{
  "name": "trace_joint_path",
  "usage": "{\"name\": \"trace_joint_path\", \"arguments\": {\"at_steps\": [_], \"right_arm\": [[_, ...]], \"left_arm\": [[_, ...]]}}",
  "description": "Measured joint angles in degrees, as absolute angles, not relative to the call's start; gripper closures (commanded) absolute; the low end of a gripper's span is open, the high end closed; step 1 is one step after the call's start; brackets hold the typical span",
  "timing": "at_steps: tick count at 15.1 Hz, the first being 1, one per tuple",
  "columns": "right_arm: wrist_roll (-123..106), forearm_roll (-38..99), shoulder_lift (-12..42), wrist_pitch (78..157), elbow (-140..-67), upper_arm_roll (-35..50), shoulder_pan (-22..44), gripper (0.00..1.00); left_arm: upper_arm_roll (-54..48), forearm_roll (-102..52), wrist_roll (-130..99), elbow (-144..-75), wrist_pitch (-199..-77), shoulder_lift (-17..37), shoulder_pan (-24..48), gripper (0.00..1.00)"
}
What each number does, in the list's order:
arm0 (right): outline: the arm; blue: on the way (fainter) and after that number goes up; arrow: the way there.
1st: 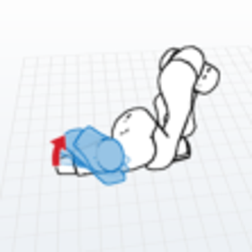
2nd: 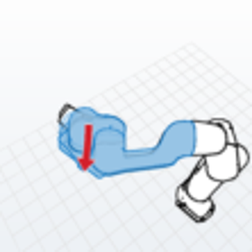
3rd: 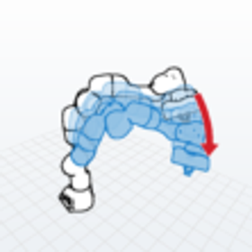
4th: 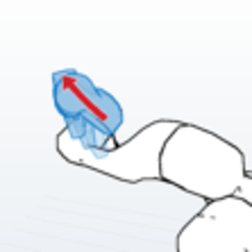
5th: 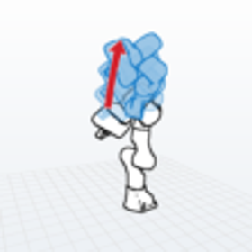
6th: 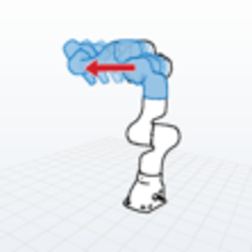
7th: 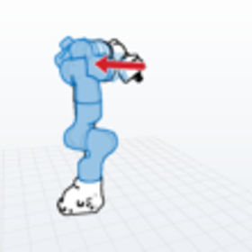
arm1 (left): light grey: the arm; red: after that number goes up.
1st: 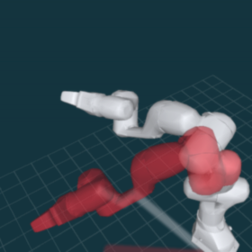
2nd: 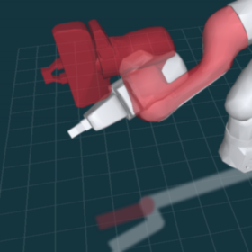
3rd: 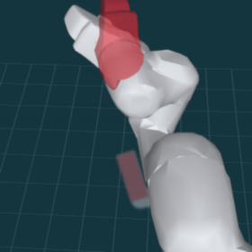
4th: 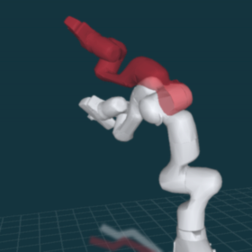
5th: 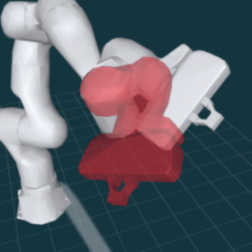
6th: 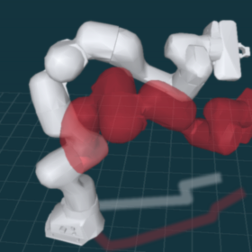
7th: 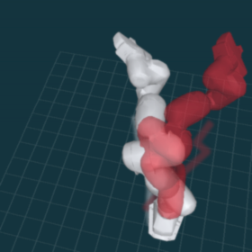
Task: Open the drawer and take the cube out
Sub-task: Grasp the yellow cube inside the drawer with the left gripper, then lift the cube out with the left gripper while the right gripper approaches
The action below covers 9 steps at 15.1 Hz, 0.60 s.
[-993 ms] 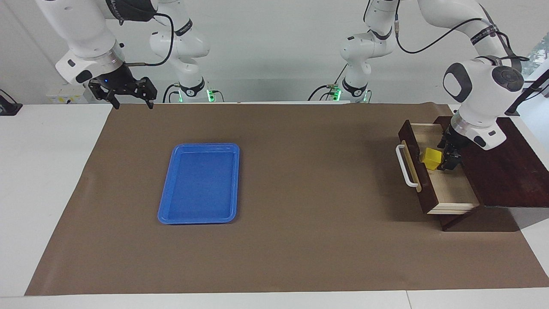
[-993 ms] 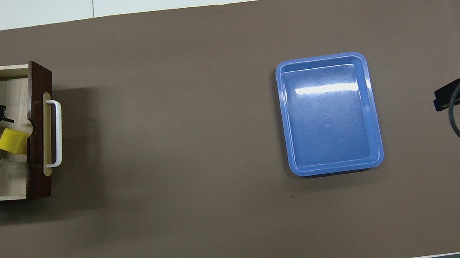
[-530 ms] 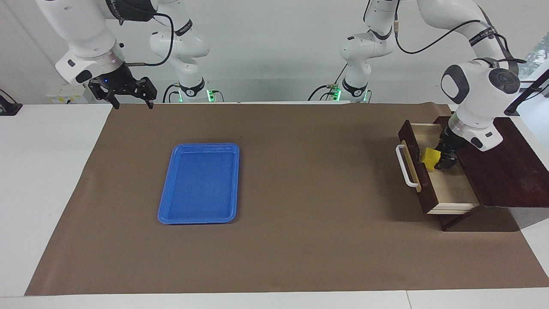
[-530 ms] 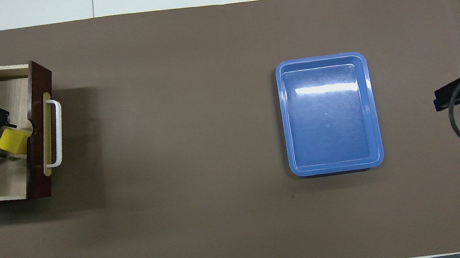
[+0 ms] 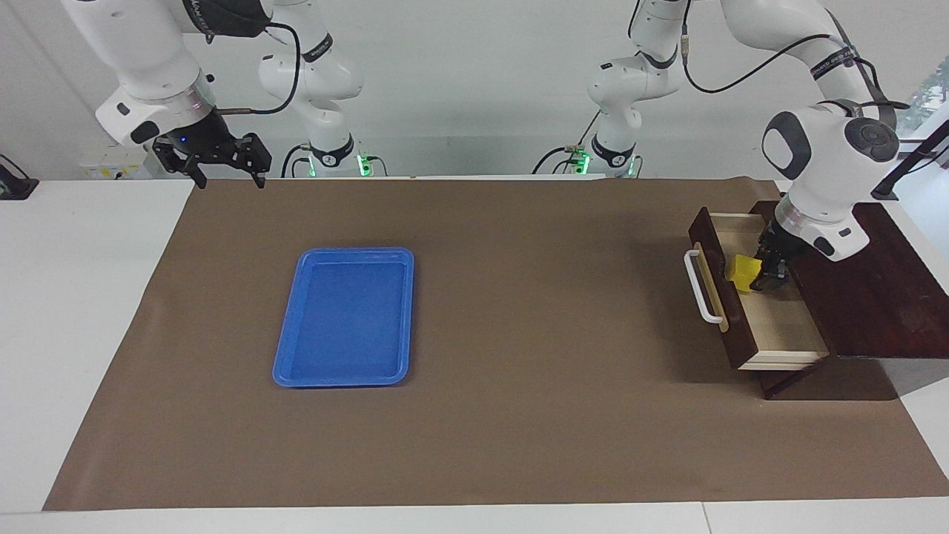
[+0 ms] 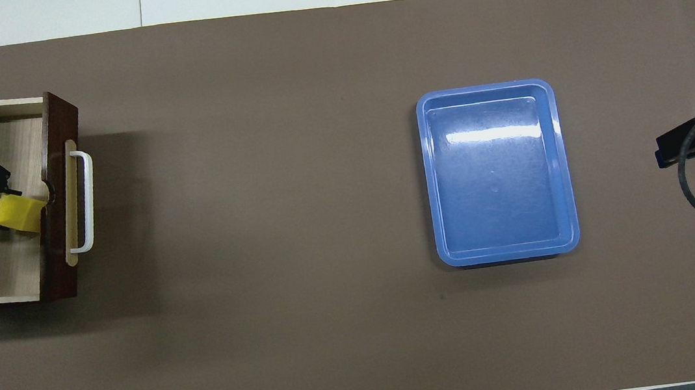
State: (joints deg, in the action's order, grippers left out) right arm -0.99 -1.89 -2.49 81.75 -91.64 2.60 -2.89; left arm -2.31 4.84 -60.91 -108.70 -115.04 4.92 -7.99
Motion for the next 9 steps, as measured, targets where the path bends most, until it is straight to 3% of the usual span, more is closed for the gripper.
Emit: {"name": "trace_joint_path", "arguments": {"at_steps": [5,9], "right_arm": [[-1.0,-1.37,-2.49,81.75,-91.75,2.57,-2.9,0.0],[3.77,2.07,-2.5,82.77,-94.02,2.42,-3.48,0.0]], "left_arm": [[-2.73,4.78,-62.3,-94.54,-100.52,5.31,-7.54,1.0],[-3.22,4.78,-76.6,-87.99,-93.89,7.36,-1.07,1.0]]}}
